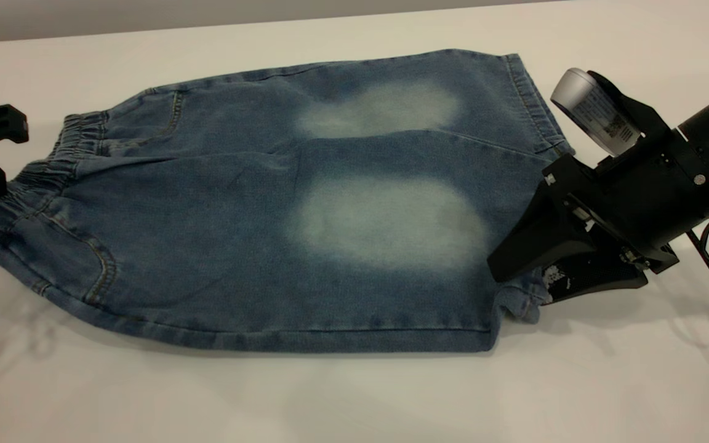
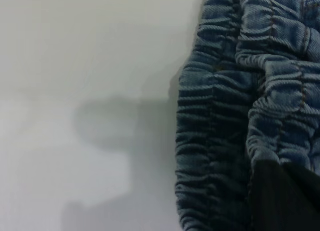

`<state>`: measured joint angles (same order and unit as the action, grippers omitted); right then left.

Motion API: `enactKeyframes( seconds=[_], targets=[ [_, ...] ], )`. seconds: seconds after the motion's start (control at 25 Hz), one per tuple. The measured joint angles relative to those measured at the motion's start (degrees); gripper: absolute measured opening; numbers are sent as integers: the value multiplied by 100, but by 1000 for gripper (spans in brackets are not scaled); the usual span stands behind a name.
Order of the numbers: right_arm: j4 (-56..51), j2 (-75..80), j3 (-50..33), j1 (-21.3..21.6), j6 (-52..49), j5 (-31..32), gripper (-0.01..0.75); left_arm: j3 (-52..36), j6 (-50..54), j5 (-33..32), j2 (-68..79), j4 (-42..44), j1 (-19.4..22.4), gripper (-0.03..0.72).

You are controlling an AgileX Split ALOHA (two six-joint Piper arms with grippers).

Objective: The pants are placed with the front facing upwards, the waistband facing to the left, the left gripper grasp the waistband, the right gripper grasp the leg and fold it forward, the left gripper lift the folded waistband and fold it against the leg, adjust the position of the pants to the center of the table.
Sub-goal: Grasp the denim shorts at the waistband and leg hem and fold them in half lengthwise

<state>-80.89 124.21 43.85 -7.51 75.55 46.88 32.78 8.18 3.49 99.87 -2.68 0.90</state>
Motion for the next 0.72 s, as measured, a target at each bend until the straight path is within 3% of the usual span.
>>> enactKeyframes(
  seconds=[0.48,0.72],
  targets=[
    [69,-5,0,0,0,-29,57,0,-11,0,0,0,0,27],
    [60,-127,0,7,-5,-49,27,0,-5,12,0,0,0,27]
  ],
)
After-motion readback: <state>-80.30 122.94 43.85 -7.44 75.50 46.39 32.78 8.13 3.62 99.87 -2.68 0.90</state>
